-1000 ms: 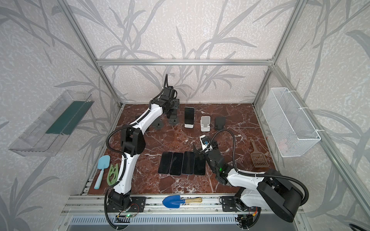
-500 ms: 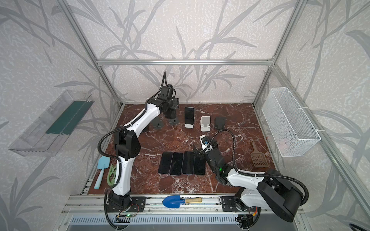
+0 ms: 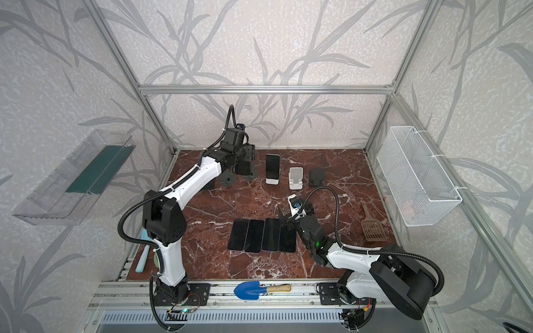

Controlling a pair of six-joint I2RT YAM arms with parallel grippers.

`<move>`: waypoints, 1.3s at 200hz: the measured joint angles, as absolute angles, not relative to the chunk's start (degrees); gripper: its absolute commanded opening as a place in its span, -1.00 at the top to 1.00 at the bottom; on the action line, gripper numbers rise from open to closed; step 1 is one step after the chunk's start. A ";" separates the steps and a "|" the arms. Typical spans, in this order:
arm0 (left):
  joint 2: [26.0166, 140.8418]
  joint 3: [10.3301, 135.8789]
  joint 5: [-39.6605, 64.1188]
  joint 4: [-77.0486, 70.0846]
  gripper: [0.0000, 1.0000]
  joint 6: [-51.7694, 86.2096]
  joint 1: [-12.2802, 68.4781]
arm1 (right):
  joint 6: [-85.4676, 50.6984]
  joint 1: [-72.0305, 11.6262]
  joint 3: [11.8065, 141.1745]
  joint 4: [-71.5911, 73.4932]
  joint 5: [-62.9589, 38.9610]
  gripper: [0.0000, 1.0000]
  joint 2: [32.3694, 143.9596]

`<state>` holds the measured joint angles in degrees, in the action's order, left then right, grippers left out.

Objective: Remove the phone from the phone stand
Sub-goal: Place the phone at the middle-left of the table.

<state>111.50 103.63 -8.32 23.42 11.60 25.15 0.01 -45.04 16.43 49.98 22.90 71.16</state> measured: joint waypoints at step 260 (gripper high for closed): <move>85.71 67.13 -9.21 21.52 0.10 13.56 26.30 | -0.86 -45.04 16.43 50.87 22.87 -0.98 71.99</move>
